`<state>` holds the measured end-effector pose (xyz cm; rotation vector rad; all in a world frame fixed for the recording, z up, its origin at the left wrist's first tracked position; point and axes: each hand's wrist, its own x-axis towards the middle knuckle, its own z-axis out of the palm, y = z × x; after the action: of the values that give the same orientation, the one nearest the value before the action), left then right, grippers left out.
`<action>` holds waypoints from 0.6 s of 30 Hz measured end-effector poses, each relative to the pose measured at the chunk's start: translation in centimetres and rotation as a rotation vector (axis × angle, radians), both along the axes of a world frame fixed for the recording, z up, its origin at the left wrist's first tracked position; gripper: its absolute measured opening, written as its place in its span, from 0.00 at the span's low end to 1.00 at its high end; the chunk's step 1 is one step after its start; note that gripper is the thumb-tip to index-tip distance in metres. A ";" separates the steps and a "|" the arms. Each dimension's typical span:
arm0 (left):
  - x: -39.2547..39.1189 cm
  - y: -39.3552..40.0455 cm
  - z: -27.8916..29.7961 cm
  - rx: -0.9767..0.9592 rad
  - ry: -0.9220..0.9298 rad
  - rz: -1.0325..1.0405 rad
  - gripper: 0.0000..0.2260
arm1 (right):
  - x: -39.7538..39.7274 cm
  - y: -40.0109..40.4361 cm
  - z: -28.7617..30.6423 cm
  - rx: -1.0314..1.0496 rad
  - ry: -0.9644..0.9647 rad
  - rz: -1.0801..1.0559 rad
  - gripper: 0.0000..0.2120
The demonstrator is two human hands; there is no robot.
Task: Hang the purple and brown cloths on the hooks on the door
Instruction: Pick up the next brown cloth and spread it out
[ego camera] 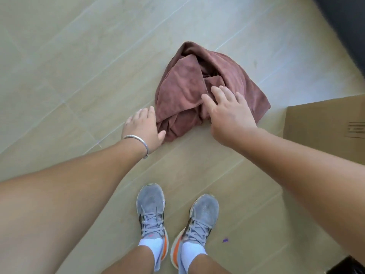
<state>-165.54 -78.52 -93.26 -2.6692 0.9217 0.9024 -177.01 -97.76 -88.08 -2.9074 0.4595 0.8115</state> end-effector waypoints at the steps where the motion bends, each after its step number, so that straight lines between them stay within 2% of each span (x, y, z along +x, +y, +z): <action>1: 0.2 -0.4 -1.9 -0.013 -0.004 0.016 0.37 | 1.3 -0.3 -1.9 -0.017 -0.005 0.046 0.36; 6: 1.5 -2.0 -10.1 -0.036 -0.037 0.060 0.38 | 5.6 -1.6 -9.8 -0.108 -0.011 0.244 0.34; 11: 2.3 -1.2 -13.7 -0.101 0.030 0.116 0.28 | 6.7 -2.7 -12.8 -0.099 0.019 0.292 0.26; 14: 3.0 0.0 -11.8 -0.157 0.085 0.160 0.25 | 7.4 -2.7 -10.6 -0.071 0.002 0.291 0.23; 18: 5.2 1.7 -4.2 -0.193 0.074 0.193 0.25 | 10.1 -1.8 -3.1 -0.034 -0.082 0.295 0.17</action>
<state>-160.34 -76.79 -97.42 -2.9489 0.8144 1.0055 -166.89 -99.60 -91.18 -3.0691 0.0360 0.7176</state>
